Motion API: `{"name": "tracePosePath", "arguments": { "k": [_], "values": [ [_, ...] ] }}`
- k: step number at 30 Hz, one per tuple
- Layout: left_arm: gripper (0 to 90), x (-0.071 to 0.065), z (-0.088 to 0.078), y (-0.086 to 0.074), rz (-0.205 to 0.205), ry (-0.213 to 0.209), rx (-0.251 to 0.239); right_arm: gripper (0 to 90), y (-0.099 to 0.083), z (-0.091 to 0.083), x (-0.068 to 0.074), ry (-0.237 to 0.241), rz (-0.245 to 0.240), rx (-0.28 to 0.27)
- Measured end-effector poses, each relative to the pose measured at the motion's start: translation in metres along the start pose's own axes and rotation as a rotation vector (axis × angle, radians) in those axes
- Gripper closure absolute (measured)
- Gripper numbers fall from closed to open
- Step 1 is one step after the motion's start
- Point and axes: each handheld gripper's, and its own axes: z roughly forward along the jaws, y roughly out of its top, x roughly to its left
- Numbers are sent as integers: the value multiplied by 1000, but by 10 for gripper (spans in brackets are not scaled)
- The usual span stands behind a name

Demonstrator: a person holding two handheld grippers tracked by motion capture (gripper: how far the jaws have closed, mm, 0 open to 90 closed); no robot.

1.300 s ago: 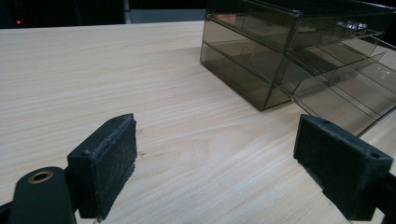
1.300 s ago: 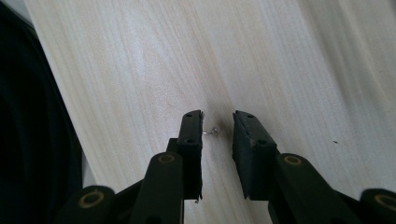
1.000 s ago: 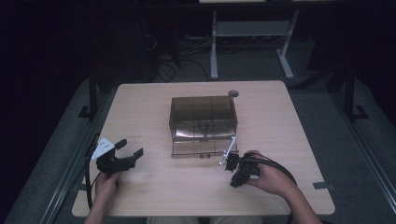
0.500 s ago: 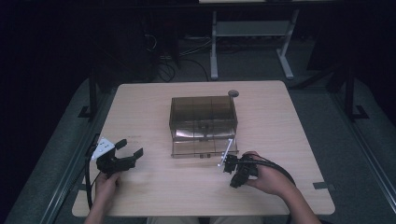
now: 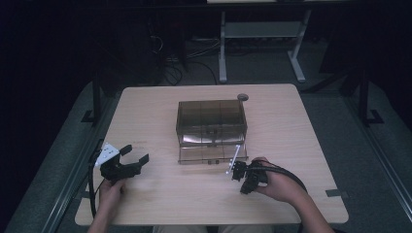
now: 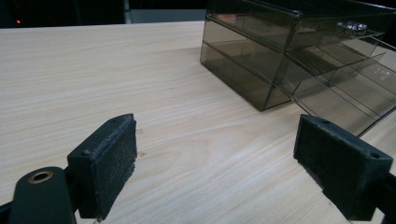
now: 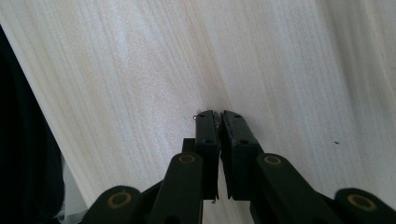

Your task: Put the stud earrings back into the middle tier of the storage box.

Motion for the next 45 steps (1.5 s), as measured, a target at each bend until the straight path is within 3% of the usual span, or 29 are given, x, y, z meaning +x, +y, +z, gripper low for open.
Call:
{"name": "tracePosePath", "arguments": {
  "k": [13, 23, 45],
  "values": [
    [128, 1, 0, 0, 4, 0, 5, 853, -1, 0, -1, 17, -2, -12],
    [128, 1, 0, 0, 6, 0, 6, 853, -4, -8, -2, 24, 6, -54],
    [128, 0, 0, 0, 0, -1, 1, 853, 2, -60, -25, 8, 37, -192]
  ]
}}
